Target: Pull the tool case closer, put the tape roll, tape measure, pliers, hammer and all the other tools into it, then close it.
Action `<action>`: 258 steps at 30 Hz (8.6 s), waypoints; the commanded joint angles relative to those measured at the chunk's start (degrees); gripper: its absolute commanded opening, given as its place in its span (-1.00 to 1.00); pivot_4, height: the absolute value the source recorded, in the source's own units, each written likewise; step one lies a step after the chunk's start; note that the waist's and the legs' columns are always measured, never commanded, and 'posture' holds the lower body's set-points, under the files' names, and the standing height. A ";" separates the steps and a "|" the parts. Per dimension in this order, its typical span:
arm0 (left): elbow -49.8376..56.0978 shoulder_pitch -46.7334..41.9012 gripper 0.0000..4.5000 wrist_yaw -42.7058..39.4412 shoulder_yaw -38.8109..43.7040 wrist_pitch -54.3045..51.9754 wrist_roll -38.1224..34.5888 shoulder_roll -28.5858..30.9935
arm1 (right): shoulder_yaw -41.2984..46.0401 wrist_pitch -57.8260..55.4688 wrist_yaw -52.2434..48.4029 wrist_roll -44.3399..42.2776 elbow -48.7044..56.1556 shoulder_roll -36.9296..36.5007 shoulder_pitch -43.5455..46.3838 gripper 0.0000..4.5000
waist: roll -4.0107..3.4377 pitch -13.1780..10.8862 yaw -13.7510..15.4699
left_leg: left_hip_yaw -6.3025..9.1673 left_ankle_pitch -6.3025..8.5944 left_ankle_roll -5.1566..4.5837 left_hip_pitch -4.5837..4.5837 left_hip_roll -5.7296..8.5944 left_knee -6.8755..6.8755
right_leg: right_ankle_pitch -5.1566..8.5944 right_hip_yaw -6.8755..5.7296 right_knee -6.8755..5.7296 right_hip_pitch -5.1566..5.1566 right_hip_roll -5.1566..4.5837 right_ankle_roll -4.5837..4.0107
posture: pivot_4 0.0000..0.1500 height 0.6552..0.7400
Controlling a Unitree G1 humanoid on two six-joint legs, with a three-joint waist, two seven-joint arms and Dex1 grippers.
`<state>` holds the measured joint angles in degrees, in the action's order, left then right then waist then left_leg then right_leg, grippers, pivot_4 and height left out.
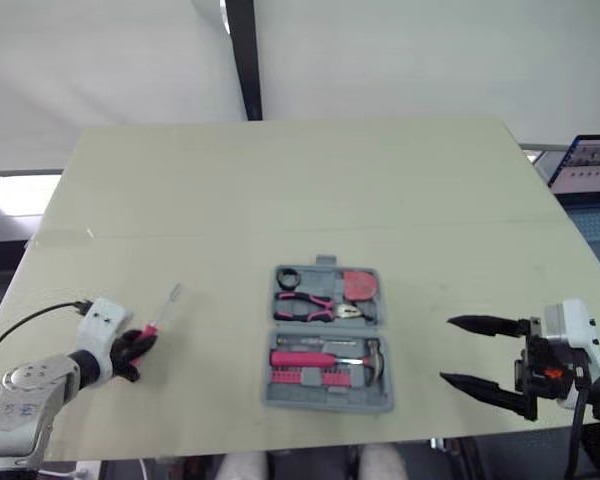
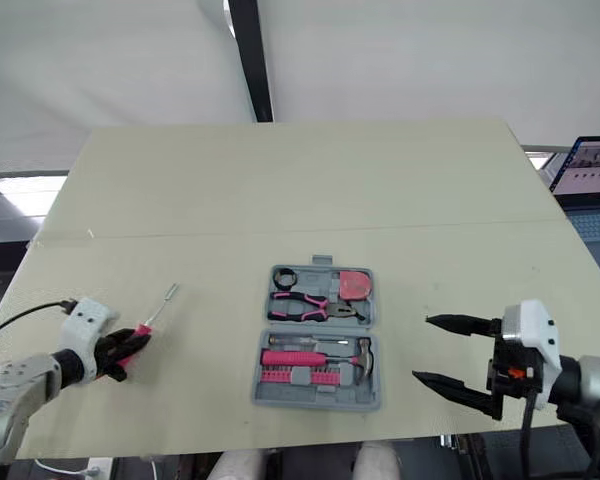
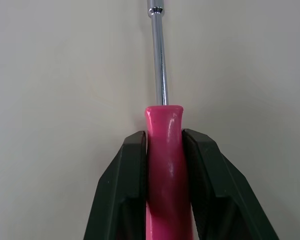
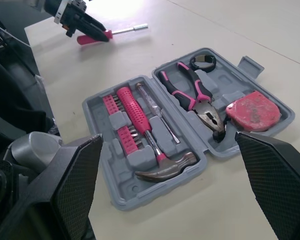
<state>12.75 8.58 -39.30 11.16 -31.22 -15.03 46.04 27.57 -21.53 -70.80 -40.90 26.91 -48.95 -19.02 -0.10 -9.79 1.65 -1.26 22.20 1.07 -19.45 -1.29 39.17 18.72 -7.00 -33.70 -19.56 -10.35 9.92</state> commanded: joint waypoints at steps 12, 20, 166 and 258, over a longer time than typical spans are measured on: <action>17.59 -17.36 -0.74 -16.82 -15.21 -4.38 -1.53 10.85 | 1.08 -0.42 -2.52 -1.72 0.35 -1.50 -0.78 1.00 | -0.08 -0.10 -0.04 | -0.05 0.00 0.00 -0.02 -0.02 -0.02 | 0.00 0.02 0.01 -0.03 0.02 0.00 | 1.00 1.00; 28.73 -17.23 -0.74 -15.66 -18.82 -13.27 -5.46 9.92 | 1.16 -1.69 -3.78 -2.20 -0.56 -3.51 0.47 1.00 | -0.06 -0.17 -0.31 | -0.06 0.01 -0.01 -0.05 -0.03 -0.03 | 0.00 0.04 0.04 -0.06 0.04 0.01 | 1.00 1.00; 6.79 -12.13 -0.99 -5.97 -43.80 11.50 16.32 -12.49 | 5.81 4.26 -9.90 4.62 -1.48 -6.67 -1.26 1.00 | -0.14 -0.13 1.50 | 0.52 0.05 -0.13 -0.70 0.00 0.83 | -0.05 -0.44 -0.05 0.00 0.02 0.08 | 1.00 1.00; -11.70 -19.51 -0.99 -2.08 -22.25 7.64 6.52 -18.02 | -29.12 -11.88 21.48 24.44 -21.27 6.12 26.31 -0.99 | -0.69 0.42 -0.23 | 0.51 0.10 -0.10 -0.75 0.03 0.77 | -0.03 -0.50 -0.12 -0.16 0.01 0.06 | 1.00 1.00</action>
<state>1.46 -10.96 -41.05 -10.09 -24.26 -9.22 28.23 -1.99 -33.68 -49.90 -16.74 4.23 -42.83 6.70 -0.79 -9.37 1.42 -0.75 22.30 0.97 -20.20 -1.26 39.94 18.68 -7.50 -33.82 -19.72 -10.35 9.99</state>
